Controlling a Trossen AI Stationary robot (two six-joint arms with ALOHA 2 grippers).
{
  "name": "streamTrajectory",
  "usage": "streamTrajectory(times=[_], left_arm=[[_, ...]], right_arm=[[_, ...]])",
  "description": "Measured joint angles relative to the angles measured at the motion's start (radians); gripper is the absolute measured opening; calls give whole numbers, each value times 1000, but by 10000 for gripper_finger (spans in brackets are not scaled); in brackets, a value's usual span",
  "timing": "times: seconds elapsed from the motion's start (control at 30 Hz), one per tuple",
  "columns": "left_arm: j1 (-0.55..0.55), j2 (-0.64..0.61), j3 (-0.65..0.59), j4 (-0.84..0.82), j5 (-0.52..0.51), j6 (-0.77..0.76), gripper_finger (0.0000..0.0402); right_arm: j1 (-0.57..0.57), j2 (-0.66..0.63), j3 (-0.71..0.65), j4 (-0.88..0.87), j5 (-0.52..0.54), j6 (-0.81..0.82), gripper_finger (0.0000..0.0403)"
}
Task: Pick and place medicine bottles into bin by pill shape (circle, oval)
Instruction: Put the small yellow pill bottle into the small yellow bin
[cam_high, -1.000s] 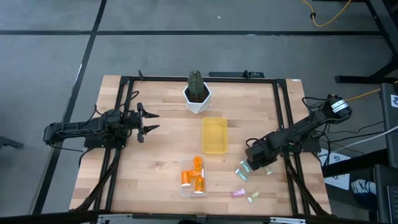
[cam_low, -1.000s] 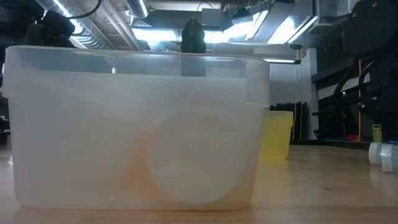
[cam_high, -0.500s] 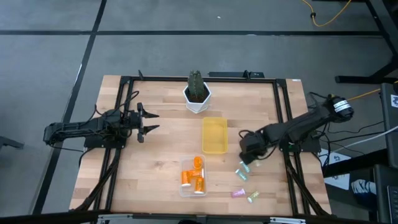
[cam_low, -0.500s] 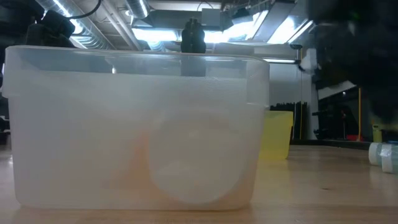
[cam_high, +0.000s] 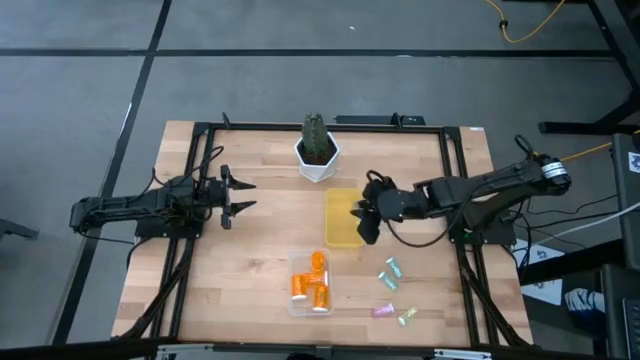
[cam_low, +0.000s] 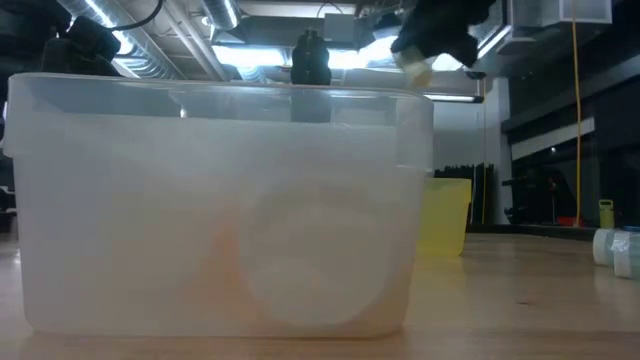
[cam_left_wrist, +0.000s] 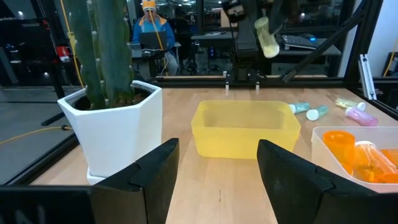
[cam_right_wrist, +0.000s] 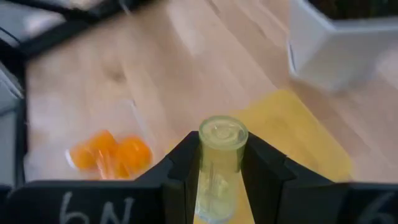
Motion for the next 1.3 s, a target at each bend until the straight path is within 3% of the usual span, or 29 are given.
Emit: streamTrajectory(times=[0.13, 0.3, 0.67, 0.93, 1.3], left_arm=[[0, 0, 0, 0, 0, 0, 212], [0, 0, 0, 0, 0, -1, 212], [0, 0, 0, 0, 0, -2, 212], [0, 0, 0, 0, 0, -3, 212], [0, 0, 0, 0, 0, -18, 212]], right_arm=[[-25, 20, -27, 101, -7, -23, 99], [-63, 85, -35, 98, -27, 35, 99], [-209, 293, -35, 105, -273, 368, 102], [-280, 391, -36, 106, -436, 521, 103], [-307, 396, -36, 112, -477, 499, 124]])
